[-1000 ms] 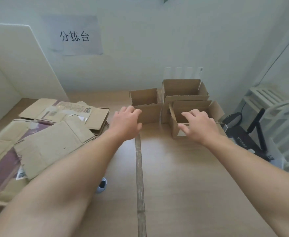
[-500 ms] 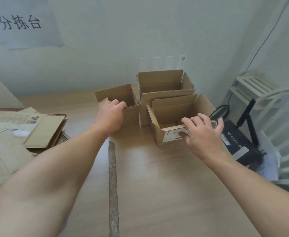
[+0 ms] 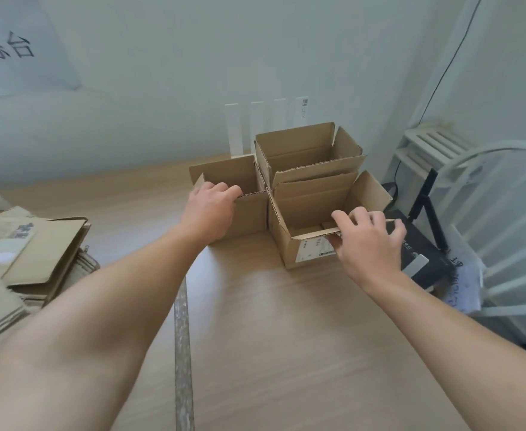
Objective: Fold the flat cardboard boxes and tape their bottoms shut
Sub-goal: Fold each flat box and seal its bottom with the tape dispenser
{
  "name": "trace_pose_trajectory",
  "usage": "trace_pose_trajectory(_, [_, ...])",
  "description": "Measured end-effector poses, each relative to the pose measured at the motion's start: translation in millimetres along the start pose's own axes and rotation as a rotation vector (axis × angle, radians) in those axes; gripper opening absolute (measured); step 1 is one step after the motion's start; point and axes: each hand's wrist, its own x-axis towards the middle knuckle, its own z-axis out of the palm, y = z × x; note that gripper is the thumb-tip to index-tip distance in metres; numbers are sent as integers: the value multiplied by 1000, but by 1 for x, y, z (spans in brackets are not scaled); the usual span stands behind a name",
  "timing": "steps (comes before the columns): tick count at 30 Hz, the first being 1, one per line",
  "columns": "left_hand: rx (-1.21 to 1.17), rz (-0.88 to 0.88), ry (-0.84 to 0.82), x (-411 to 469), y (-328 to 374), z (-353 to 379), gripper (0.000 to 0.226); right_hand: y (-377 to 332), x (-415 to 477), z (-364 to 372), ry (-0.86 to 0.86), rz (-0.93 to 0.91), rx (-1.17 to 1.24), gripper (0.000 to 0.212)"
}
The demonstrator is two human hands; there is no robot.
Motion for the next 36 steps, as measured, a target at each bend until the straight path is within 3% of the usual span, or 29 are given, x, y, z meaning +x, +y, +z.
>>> trace_pose_trajectory(6, [49,-43,-69,1,3,-8,31,-2,7,-3,-47,-11,-18,35])
trace_pose_trajectory(12, [85,-71,-119,-11,2,-34,39,-4,1,-18,-123,3,0,50])
trace_pose_trajectory(18, [167,-75,-94,-54,-1,-79,36,-31,-30,-49,58,-180,27,40])
trace_pose_trajectory(24, [282,-122,-211,-126,-24,-140,37,-107,-55,-94,32,-468,0,31])
trace_pose_trajectory(27, [322,-174,-248,-173,-45,-171,36,-154,-60,-111,0,-558,58,37])
trace_pose_trajectory(33, [315,-381,-303,-275,-102,-223,40,-261,-91,-142,-67,-789,126,38])
trace_pose_trajectory(36, [275,-486,-313,-319,-138,-230,43,-308,-110,-143,-113,-787,204,43])
